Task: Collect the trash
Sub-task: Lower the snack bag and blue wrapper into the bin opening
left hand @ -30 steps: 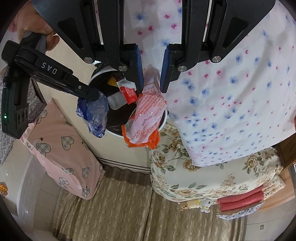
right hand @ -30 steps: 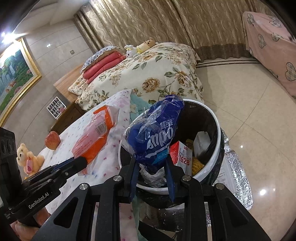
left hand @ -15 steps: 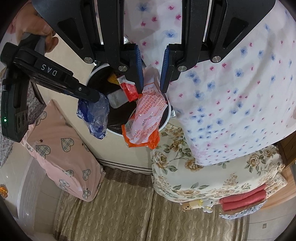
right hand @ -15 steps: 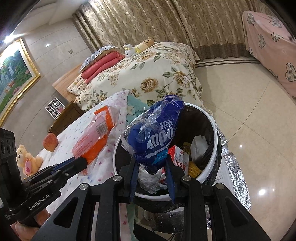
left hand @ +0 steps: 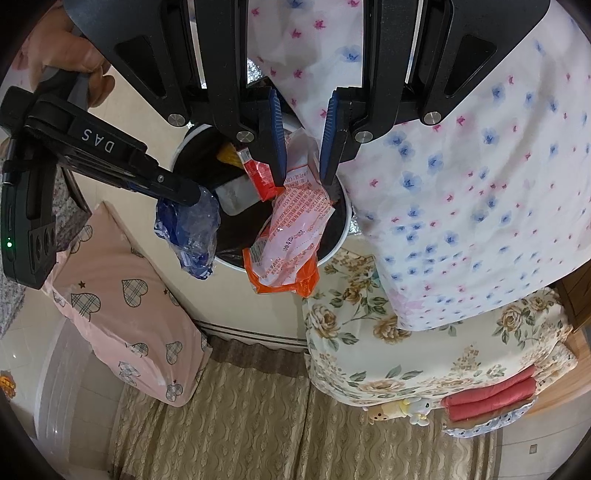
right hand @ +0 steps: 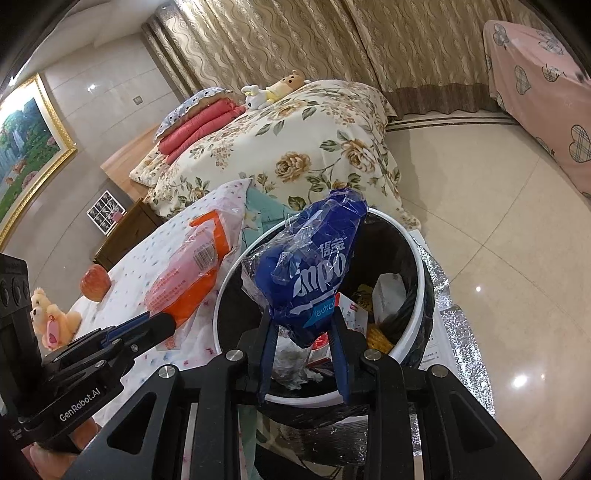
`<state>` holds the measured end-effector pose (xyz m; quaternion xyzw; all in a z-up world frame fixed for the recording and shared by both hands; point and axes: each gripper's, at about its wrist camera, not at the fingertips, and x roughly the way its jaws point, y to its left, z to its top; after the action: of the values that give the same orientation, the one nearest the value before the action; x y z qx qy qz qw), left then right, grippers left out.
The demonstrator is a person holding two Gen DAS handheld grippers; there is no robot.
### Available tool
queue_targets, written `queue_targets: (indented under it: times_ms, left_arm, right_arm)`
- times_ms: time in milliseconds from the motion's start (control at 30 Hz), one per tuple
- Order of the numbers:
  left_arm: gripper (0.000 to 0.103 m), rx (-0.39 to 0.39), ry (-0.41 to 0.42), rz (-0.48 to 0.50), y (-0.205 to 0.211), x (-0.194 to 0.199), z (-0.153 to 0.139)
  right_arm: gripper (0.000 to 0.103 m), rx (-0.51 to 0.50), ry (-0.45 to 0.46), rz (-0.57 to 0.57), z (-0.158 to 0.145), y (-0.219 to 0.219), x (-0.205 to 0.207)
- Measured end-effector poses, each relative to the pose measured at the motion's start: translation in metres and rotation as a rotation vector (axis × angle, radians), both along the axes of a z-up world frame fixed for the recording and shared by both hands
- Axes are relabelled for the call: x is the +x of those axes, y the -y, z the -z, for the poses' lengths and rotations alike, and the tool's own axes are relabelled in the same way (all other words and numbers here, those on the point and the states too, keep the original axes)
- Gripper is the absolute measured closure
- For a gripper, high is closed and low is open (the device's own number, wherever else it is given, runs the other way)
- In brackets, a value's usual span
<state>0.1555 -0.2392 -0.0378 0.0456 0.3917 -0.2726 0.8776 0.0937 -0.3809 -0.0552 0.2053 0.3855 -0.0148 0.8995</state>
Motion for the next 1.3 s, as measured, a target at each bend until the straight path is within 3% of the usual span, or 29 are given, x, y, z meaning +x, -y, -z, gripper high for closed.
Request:
queue_targets:
  times_ms: [1300]
  left_arm:
    - [0.086,0.022,-0.011,-0.001,0.01,0.008,0.005]
  right_arm:
    - [0.073,-0.01,-0.018,-0.005,0.006,0.008,0.01]
